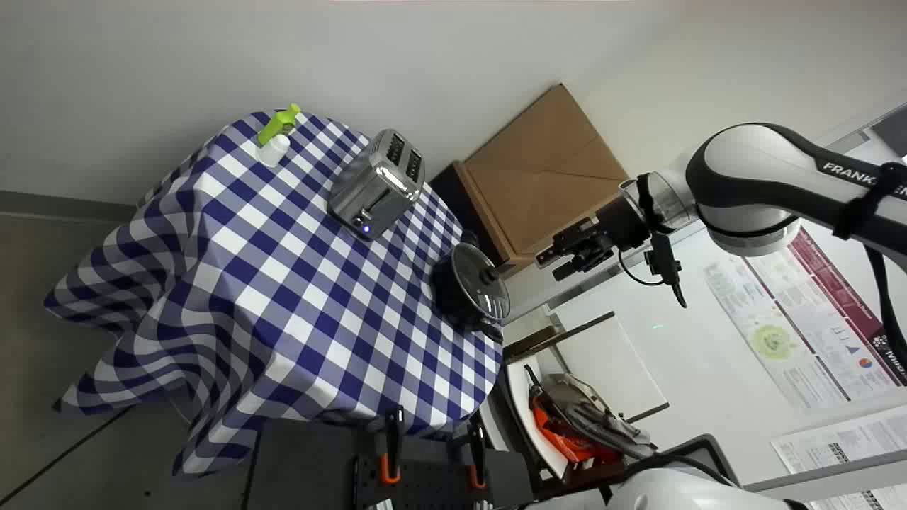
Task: Release the lever on the toaster upwards.
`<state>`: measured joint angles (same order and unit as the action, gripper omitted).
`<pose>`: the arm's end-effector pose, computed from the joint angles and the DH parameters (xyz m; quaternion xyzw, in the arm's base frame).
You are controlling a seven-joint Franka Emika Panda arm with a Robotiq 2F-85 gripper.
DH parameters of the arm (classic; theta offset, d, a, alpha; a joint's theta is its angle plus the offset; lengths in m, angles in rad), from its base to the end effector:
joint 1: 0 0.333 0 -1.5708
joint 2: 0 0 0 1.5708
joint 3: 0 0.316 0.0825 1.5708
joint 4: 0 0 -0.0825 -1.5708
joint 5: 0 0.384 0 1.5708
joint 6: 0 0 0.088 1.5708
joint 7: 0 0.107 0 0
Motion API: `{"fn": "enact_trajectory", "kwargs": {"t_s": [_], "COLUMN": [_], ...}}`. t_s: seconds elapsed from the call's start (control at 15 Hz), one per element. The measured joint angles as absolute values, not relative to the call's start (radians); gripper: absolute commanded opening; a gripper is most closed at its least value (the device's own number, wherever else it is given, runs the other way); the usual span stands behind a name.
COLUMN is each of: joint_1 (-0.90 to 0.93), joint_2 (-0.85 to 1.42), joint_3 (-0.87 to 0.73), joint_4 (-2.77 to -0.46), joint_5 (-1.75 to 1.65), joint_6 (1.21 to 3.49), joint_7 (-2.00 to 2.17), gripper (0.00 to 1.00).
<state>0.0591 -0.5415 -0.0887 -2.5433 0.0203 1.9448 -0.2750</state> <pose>0.3730 -0.0102 0.4483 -0.9912 -0.1253 0.0245 0.0361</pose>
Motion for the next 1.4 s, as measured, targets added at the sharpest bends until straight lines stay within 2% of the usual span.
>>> {"fn": "enact_trajectory", "kwargs": {"t_s": [0.33,0.6,1.4], "joint_1": [0.054,0.050,0.033], "joint_2": [-0.530,-0.442,0.126], "joint_3": [-0.082,-0.062,0.014], "joint_4": [-2.544,-2.545,-2.371], "joint_5": [0.017,0.002,-0.313], "joint_6": [1.963,2.084,2.495], "joint_7": [-0.265,-0.231,0.001], "gripper": [1.00,1.00,1.00]}}
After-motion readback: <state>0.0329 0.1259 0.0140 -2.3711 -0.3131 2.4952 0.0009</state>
